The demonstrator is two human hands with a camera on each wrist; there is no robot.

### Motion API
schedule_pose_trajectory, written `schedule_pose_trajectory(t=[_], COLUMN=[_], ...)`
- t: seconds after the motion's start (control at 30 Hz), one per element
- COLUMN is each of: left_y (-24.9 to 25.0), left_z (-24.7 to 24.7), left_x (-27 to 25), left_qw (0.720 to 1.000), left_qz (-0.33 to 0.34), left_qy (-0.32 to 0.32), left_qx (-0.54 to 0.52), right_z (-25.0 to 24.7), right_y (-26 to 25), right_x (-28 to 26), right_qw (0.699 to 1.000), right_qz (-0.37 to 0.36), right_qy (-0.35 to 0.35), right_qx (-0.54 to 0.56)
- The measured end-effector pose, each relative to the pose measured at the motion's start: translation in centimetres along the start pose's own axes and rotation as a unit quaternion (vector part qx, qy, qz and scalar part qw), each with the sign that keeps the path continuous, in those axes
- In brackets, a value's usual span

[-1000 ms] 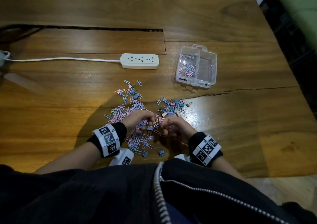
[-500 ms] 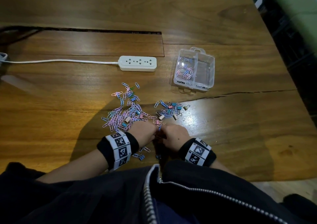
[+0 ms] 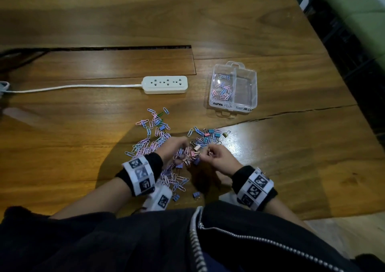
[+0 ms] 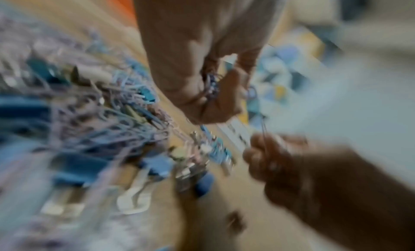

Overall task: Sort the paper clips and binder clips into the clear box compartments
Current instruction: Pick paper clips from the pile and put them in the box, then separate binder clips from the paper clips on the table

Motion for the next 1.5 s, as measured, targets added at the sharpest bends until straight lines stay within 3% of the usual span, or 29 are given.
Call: schedule_pose_trajectory(t=[0.1,0.23,0.33,0.43,0.57,0.7,0.83,0.9,0.93,1.0,1.07,1.17,1.23,1.3,1.37,1.5], left_y=[2.1,6.3,10.1,13.8,16.7,16.9,15.2,13.9,13.3,11.7,9.3,7.0,6.7,6.3,5.9,5.1], left_z=[0.3,1.3,2.8,4.4,6.1,6.2,3.7,2.4,1.8,1.3,1.1,1.0,1.6,2.5,2.9,3.2], left_x=[-0.2,1.4,2.7,3.1,3.4,3.1,4.5,5.1,5.2,5.2,5.4,5.3,4.9,4.5,4.3,4.0], left_qw=[0.980,0.968,0.963,0.939,0.942,0.952,0.982,0.999,0.989,0.931,0.880,0.838,0.811,0.778,0.750,0.746], left_qz=[-0.052,-0.046,-0.029,-0.027,-0.014,0.008,0.036,0.048,0.066,0.114,0.121,0.120,0.144,0.173,0.192,0.204], left_qy=[-0.067,-0.089,-0.102,-0.105,-0.116,-0.108,-0.041,0.025,0.062,0.112,0.118,0.123,0.123,0.115,0.122,0.143], left_qx=[-0.182,-0.228,-0.247,-0.327,-0.316,-0.288,-0.182,-0.003,0.119,0.327,0.444,0.518,0.554,0.593,0.621,0.618], right_z=[-2.2,-5.0,-7.1,-9.7,-13.1,-14.5,-14.4,-14.2,-14.2,-14.4,-13.8,-11.2,-8.9,-7.4,-7.3,-8.0], right_y=[-0.8,-2.1,-2.5,-3.5,-6.0,-7.3,-7.2,-6.9,-6.9,-6.4,-5.2,-2.6,-0.9,0.4,0.9,1.5], right_x=[0.4,1.1,1.9,3.1,5.5,9.4,11.8,11.7,11.3,10.0,8.2,6.0,5.2,4.9,4.5,3.4], right_qw=[0.983,0.953,0.958,0.967,0.969,0.970,0.974,0.982,0.982,0.975,0.969,0.978,0.980,0.961,0.945,0.939], right_qz=[-0.009,-0.027,0.000,0.012,0.006,0.015,0.033,0.034,0.025,-0.012,-0.039,-0.042,-0.025,-0.026,-0.032,-0.022], right_qy=[0.063,0.128,0.148,0.170,0.217,0.216,0.200,0.179,0.180,0.216,0.234,0.203,0.137,0.096,0.104,0.109], right_qx=[0.171,0.275,0.245,0.189,0.119,0.107,0.098,0.056,0.040,0.041,0.066,-0.033,-0.144,-0.260,-0.308,-0.326])
Point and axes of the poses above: each hand's wrist, its own x-axis towards the middle knuckle, its own z-axis out of the palm, y = z × x, the point moved 7 cm from there along x, towards the middle knuckle, and after that the axes turned 10 degrees about -z, right-handed, at the moved point
